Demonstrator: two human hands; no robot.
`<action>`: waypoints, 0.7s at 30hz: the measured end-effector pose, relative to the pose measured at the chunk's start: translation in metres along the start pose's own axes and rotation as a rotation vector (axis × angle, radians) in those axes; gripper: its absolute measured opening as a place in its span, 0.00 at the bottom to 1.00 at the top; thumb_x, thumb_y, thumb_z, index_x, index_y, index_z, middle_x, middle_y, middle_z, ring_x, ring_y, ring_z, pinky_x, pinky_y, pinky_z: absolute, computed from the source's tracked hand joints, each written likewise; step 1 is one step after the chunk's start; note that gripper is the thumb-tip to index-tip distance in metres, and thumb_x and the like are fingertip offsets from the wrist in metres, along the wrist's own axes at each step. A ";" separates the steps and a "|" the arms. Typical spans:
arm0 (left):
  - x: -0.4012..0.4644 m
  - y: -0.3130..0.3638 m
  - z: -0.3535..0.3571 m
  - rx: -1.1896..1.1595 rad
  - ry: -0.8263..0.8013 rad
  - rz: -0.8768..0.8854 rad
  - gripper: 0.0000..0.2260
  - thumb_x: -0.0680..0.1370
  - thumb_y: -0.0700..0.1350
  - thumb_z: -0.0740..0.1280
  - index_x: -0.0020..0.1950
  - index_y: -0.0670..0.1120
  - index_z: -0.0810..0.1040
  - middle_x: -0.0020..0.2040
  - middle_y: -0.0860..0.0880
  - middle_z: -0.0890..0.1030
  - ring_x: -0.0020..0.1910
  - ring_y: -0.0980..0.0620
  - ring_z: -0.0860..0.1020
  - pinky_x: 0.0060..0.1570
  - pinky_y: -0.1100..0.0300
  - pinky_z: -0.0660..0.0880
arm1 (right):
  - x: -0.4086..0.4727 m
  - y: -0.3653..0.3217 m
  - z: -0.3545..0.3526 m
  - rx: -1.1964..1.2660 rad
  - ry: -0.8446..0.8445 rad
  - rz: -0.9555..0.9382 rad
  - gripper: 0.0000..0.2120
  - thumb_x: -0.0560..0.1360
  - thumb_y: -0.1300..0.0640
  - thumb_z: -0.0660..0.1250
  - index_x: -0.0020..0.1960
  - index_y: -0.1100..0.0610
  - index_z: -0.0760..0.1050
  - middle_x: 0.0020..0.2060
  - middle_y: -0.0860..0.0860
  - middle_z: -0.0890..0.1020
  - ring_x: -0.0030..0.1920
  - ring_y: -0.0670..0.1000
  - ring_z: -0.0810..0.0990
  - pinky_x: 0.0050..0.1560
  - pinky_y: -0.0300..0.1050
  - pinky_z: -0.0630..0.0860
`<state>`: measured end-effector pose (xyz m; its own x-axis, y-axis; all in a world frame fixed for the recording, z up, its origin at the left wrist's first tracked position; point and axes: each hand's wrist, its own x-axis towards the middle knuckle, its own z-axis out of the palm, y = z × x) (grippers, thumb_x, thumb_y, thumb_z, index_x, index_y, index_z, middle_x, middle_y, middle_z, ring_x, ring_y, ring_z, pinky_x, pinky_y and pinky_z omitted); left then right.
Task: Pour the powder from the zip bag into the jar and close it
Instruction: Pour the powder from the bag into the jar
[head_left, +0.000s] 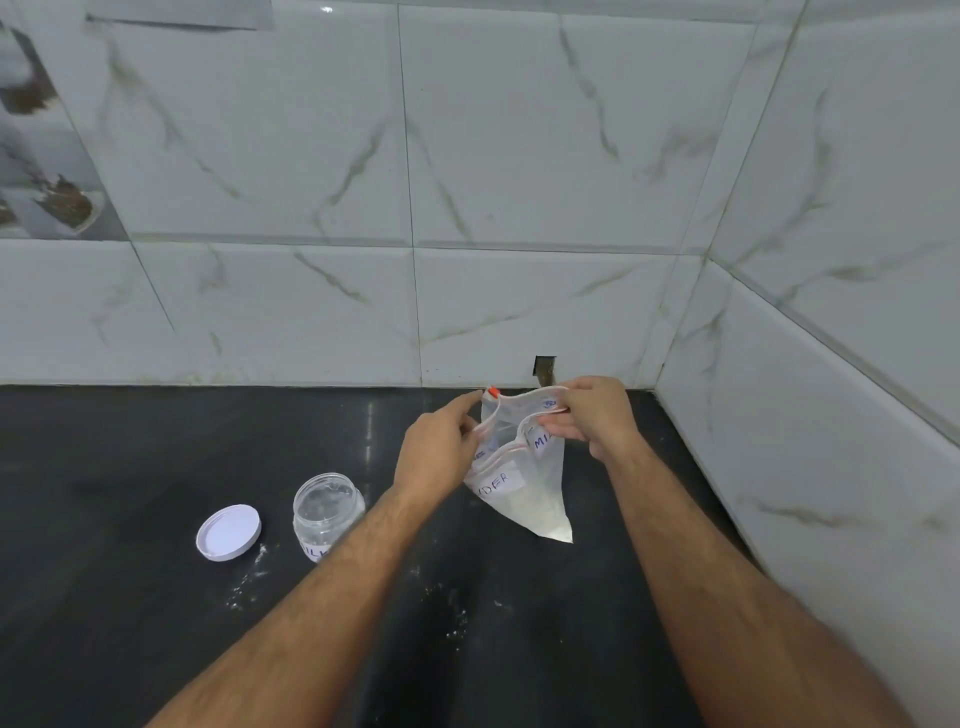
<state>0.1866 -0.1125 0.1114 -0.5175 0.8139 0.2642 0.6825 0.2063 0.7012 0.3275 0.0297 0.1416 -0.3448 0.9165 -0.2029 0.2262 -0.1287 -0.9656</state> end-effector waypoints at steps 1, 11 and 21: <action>-0.004 0.000 -0.001 -0.020 -0.016 0.000 0.18 0.79 0.51 0.65 0.69 0.55 0.75 0.44 0.56 0.86 0.41 0.57 0.82 0.43 0.63 0.77 | 0.000 0.002 0.001 0.027 -0.007 0.011 0.07 0.80 0.66 0.67 0.57 0.64 0.78 0.44 0.61 0.86 0.35 0.55 0.88 0.36 0.43 0.85; -0.023 0.009 -0.001 0.344 -0.217 0.038 0.42 0.67 0.64 0.74 0.76 0.52 0.61 0.61 0.52 0.79 0.58 0.48 0.79 0.60 0.44 0.75 | -0.006 0.004 0.018 0.008 -0.087 0.037 0.04 0.79 0.67 0.65 0.47 0.63 0.78 0.42 0.62 0.86 0.34 0.55 0.88 0.33 0.43 0.84; -0.017 -0.005 -0.001 0.323 -0.131 0.010 0.09 0.74 0.54 0.66 0.38 0.56 0.67 0.29 0.55 0.73 0.37 0.48 0.76 0.47 0.51 0.71 | -0.007 -0.005 0.003 -0.298 -0.194 -0.071 0.09 0.76 0.64 0.64 0.51 0.68 0.80 0.33 0.54 0.76 0.29 0.49 0.74 0.32 0.44 0.81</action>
<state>0.1908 -0.1279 0.1041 -0.4533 0.8754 0.1680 0.8261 0.3418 0.4480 0.3261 0.0227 0.1475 -0.5290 0.8268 -0.1915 0.4412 0.0752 -0.8943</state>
